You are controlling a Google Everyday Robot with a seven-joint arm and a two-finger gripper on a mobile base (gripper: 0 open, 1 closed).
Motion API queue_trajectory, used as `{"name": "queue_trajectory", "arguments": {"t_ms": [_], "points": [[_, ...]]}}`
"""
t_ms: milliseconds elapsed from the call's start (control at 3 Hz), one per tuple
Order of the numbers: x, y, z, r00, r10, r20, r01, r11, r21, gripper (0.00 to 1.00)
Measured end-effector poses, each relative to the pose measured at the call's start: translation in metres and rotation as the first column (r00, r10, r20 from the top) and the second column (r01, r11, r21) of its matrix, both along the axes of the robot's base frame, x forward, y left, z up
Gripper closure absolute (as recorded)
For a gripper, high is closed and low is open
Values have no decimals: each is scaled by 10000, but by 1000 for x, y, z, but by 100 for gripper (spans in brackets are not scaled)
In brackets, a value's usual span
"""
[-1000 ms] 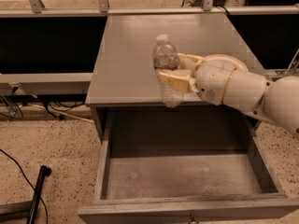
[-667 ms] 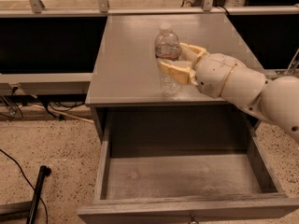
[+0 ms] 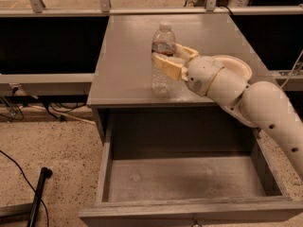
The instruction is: Pick water bottle from top drawer and place on counter
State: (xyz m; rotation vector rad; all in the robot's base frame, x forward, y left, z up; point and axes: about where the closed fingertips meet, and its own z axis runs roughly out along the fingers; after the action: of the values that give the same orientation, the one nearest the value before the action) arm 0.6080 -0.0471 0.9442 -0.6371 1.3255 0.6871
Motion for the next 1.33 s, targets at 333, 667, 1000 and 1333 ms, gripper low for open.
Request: {"name": "queue_trajectory", "arguments": {"t_ms": [333, 667, 1000, 1333], "points": [[9, 13, -11, 9995, 306, 119, -314, 9969, 727, 100], [11, 13, -15, 9994, 342, 113, -350, 9958, 847, 100], [11, 15, -14, 9992, 371, 121, -380, 9957, 840, 87], [10, 17, -14, 9991, 404, 131, -414, 9957, 833, 64]]}}
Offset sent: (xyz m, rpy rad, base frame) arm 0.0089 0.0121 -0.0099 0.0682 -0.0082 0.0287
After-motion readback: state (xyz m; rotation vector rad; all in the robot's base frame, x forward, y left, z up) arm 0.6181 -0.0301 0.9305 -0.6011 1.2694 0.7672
